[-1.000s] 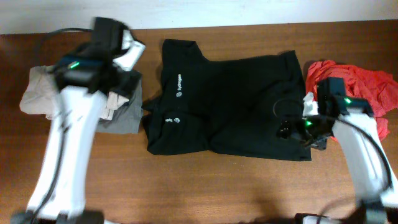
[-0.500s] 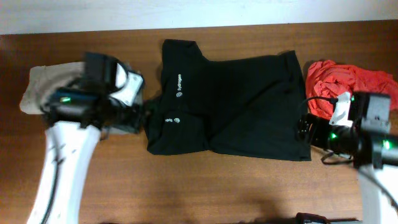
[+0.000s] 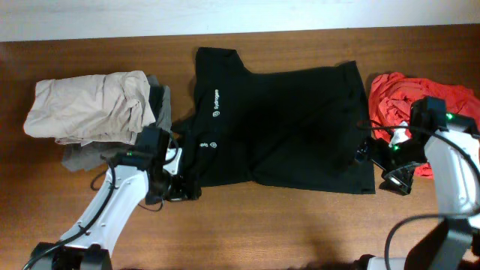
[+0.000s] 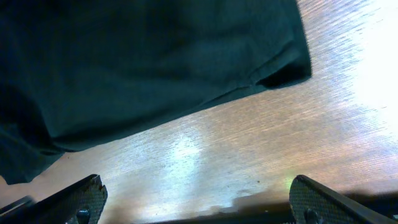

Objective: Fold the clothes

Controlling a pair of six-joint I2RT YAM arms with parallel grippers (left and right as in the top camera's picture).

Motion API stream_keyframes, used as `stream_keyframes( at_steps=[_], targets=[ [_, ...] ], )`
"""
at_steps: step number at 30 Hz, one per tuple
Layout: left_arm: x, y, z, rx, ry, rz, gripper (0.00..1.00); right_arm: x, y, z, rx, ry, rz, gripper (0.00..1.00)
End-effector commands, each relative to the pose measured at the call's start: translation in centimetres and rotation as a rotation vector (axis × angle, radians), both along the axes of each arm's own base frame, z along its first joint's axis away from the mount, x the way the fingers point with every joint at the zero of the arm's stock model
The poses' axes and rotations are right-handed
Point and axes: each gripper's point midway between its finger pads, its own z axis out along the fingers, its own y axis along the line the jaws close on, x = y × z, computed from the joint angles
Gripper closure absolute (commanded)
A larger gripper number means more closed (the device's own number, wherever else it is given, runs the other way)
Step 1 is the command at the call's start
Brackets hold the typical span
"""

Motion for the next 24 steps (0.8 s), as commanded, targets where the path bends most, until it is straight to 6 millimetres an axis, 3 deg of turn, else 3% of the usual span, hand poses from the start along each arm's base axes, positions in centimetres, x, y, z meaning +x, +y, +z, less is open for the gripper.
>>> stream_keyframes(
  at_steps=[1, 5, 10, 16, 19, 24],
  targets=[
    [-0.3, -0.4, -1.2, -0.033, 0.008, 0.093, 0.1, 0.2, 0.3, -0.5, 0.037, 0.017, -0.018, 0.01],
    [0.5, -0.2, -1.8, -0.023, -0.04, 0.109, 0.23, 0.3, 0.2, -0.5, 0.033, 0.005, -0.007, 0.01],
    [2.4, 0.4, -1.9, 0.005, -0.107, 0.165, 0.28, 0.4, 0.2, -0.5, 0.032, 0.002, -0.006, 0.01],
    [2.1, -0.1, -4.4, -0.011, -0.016, 0.215, 0.29, 0.3, 0.2, -0.5, 0.033, 0.003, 0.0, 0.01],
    [1.9, -0.6, -5.3, -0.034, 0.017, 0.211, 0.35, 0.2, 0.3, -0.4, 0.036, 0.01, 0.001, 0.01],
    [2.3, -0.5, -5.2, -0.033, 0.011, 0.209, 0.46, 0.1, 0.3, -0.4, 0.036, 0.005, 0.018, 0.01]
  ],
)
